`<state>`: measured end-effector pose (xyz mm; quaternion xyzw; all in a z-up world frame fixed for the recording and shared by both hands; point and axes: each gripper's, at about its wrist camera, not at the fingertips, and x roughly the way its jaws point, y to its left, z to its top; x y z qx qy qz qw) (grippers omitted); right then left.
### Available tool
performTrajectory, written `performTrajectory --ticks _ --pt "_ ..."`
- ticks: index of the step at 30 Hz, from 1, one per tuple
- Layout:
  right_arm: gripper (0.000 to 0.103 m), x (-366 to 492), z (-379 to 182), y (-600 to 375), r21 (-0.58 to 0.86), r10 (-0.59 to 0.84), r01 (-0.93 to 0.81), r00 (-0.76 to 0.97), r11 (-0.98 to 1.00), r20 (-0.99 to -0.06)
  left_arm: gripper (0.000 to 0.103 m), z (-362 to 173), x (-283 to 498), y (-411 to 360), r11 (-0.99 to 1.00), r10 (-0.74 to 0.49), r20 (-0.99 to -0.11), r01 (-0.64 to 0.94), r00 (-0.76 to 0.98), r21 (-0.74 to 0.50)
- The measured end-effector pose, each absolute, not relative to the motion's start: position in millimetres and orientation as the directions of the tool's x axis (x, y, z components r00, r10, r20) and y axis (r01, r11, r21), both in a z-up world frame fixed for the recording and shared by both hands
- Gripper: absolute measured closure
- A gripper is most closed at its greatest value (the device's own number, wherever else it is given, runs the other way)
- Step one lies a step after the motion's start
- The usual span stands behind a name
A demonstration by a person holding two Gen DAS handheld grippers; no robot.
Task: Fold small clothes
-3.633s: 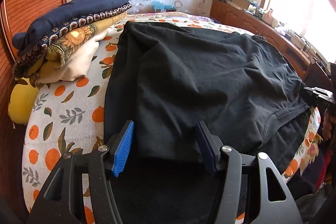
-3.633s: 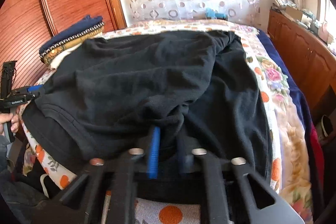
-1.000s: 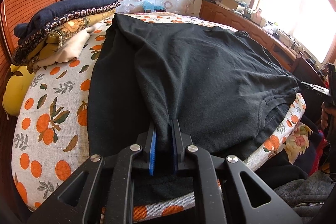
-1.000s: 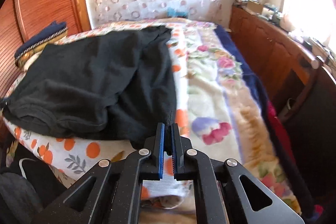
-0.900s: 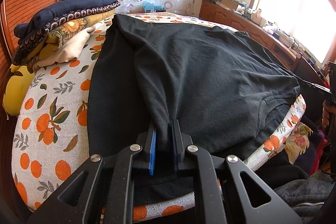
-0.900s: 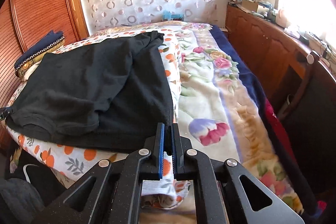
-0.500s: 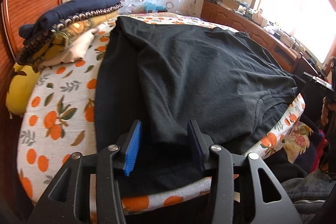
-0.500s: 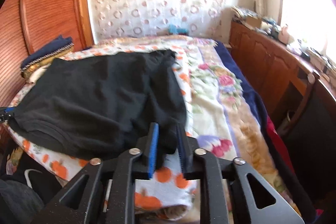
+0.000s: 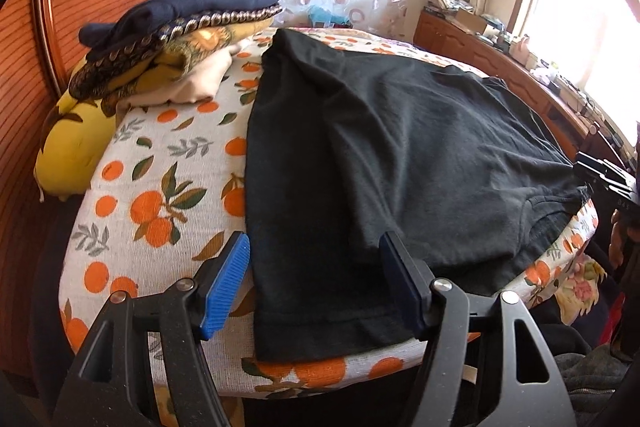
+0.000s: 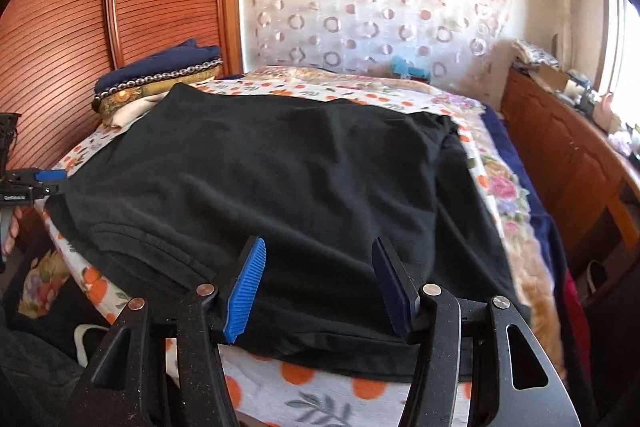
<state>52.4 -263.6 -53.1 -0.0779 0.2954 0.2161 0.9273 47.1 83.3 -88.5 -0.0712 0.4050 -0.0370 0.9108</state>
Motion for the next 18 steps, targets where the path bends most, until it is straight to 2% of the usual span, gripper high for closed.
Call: performTrajectory --ticks 6,11,14,15,18 --pt "0.045 54.9 -56.3 -269.2 -0.017 0.347 -0.448 0.716 0.894 -0.606 0.035 -89.9 47.3 84.9 0.977 -0.160 -0.723 0.006 0.672 -0.211" --pt "0.045 71.1 -60.5 -260.6 -0.003 0.338 -0.436 0.702 0.900 -0.627 0.035 -90.9 49.2 80.0 0.981 -0.146 -0.726 0.007 0.672 -0.192" --pt "0.038 76.0 -70.3 -253.0 -0.008 0.317 -0.425 0.687 0.905 -0.654 0.033 -92.0 50.0 77.6 0.985 -0.130 -0.727 0.003 0.674 -0.174" --pt "0.034 73.3 -72.3 -249.9 -0.015 0.317 -0.427 0.695 0.904 -0.645 0.032 -92.1 50.1 76.3 0.986 -0.123 -0.728 0.003 0.674 -0.164" --pt "0.031 69.0 -73.9 -243.7 -0.043 0.306 -0.423 0.718 0.905 -0.625 0.032 -93.1 51.3 72.1 0.992 -0.100 -0.736 0.006 0.670 -0.129"
